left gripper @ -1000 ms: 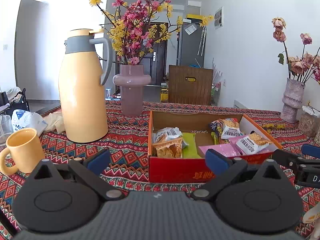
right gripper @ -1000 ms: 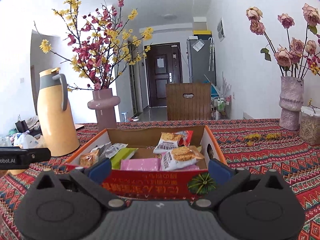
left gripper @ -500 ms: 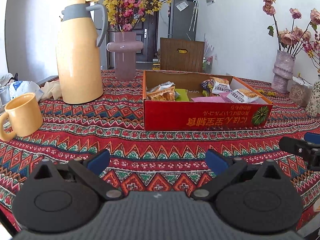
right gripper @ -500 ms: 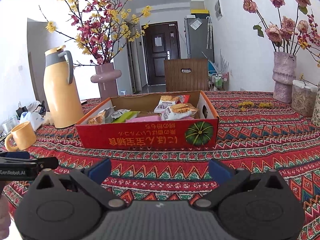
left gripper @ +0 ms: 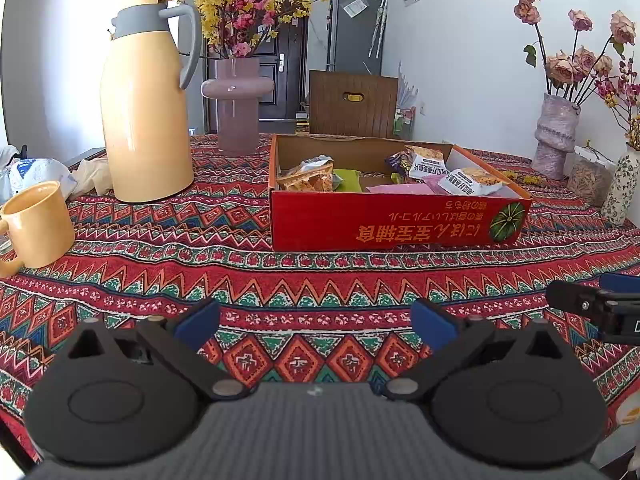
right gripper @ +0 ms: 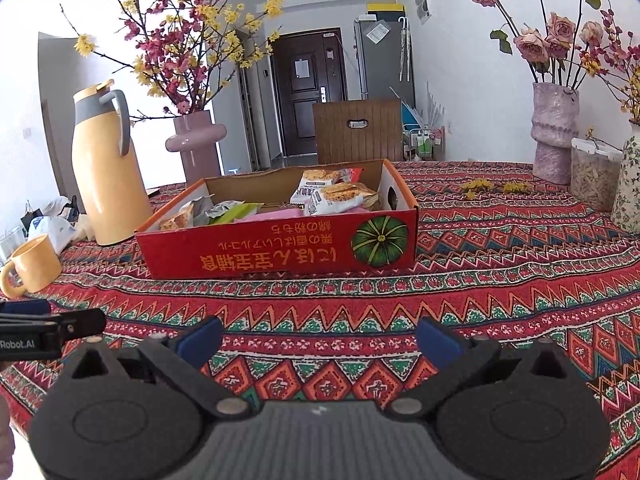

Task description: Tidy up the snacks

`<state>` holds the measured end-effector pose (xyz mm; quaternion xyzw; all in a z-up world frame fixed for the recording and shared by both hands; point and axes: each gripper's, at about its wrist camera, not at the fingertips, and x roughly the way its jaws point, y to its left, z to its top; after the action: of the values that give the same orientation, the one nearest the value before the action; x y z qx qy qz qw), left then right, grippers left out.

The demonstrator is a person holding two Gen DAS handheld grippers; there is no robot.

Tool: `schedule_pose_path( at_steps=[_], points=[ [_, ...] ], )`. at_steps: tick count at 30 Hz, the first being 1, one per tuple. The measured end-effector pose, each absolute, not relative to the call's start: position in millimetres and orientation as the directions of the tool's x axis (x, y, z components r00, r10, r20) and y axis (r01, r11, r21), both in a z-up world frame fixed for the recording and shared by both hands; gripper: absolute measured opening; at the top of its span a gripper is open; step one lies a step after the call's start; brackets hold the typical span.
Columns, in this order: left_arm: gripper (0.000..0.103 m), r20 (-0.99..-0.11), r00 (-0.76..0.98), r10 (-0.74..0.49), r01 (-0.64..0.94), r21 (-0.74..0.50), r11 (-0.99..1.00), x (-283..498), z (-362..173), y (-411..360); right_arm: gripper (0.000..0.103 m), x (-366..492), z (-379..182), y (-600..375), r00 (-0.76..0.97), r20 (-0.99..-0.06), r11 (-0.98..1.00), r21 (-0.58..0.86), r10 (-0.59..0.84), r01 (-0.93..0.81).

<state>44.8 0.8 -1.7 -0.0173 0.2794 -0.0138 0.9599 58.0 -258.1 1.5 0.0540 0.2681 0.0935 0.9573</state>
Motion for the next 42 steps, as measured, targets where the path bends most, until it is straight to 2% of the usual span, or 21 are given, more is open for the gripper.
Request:
schedule_pose_path(
  at_steps=[42],
  points=[
    [0.103,-0.531,0.845,-0.057,0.039,-0.045,0.998,44.1,-2.1,-4.8,0.103,59.6,-1.2,-257.7,0.835,-0.510,0.977,0.155,0.205,-0.146]
  ],
)
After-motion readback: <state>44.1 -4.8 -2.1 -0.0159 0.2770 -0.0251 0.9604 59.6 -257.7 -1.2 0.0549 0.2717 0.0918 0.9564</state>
